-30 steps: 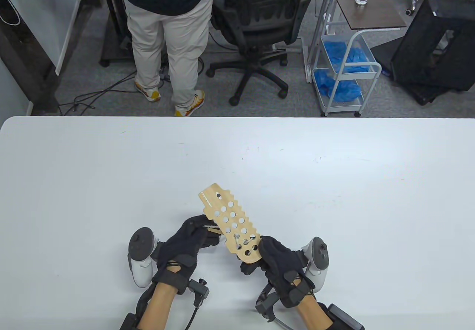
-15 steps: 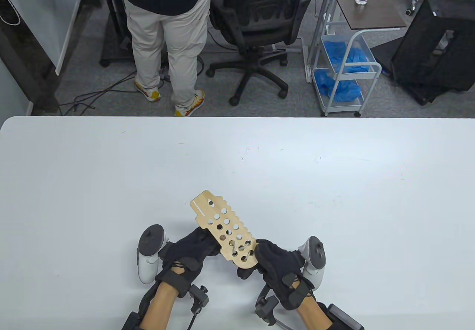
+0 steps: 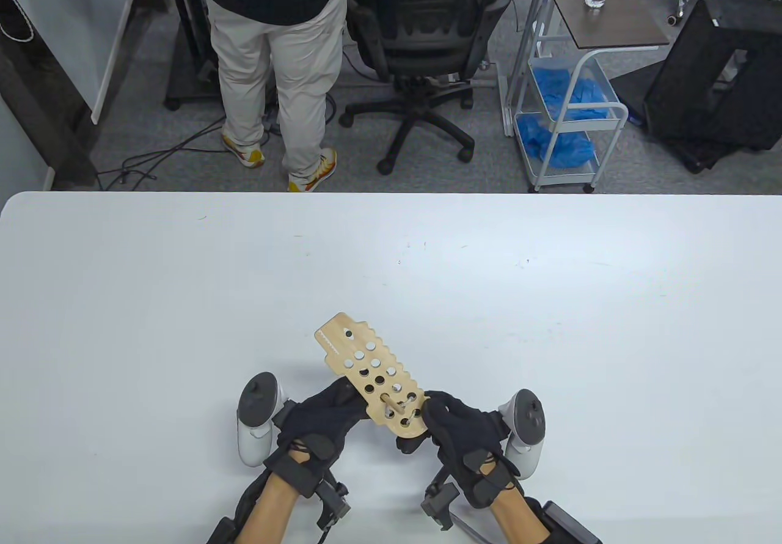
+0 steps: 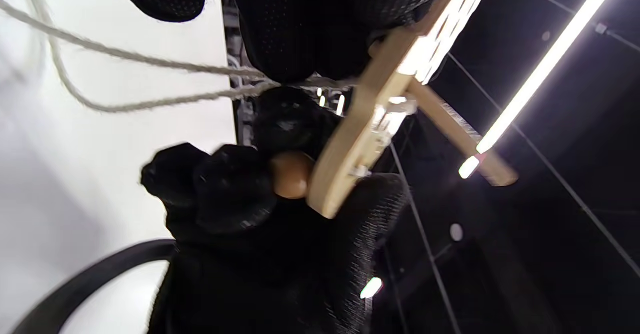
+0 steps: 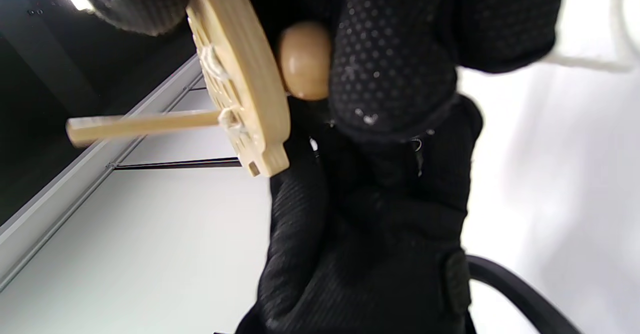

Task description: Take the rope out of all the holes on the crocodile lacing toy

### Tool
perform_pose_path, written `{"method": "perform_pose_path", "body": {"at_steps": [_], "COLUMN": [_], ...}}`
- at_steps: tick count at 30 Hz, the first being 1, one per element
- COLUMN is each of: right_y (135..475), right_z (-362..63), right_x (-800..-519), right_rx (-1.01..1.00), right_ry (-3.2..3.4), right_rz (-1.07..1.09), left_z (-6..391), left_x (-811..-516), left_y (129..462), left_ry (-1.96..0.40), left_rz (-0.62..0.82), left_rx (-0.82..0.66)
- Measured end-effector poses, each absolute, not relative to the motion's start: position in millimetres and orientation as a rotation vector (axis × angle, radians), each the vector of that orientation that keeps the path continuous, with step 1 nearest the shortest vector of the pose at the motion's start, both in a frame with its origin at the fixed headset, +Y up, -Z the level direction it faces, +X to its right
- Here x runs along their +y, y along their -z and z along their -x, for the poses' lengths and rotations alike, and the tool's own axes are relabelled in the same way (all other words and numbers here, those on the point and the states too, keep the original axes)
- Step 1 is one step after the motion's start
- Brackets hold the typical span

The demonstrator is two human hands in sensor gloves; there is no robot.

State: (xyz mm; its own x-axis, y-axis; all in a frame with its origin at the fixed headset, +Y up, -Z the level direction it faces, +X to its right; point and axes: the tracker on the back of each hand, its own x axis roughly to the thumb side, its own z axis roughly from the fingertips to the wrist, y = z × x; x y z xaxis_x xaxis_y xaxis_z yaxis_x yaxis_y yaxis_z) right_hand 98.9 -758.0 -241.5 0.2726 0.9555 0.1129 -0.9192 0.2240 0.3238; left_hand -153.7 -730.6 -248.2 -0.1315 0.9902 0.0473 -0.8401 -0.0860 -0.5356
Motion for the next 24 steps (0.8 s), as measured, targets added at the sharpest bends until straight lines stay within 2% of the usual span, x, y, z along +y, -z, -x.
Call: {"method": "perform_pose_path", "body": {"at_steps": [8, 13, 17, 21, 24], "right_y": [240, 233, 229, 230, 232], "right_z": [-105, -111, -114, -114, -117], "right_x": [-746, -725, -718, -721, -726], "right_rx": [0.004, -0.209, -0.288, -0.281, -0.257], "right_ry": [-1.455, -1.756, -1.831, -1.813, -1.760], "right_rz": [-0.383, -0.432, -0.443, -0.405, -0.360], "left_z": [148, 145, 143, 146, 144], "left_x": [-733, -734, -736, -733, -731], "left_y": [245, 243, 242, 242, 242], "left_ry": [-1.673, -1.595, -1.570, -1.406, -1.298], "left_rz": [0.407, 0.442, 0.463, 0.383, 0.370], "left_rx": [-0.523, -0.500, -0.472, -0.406, -0.422]}}
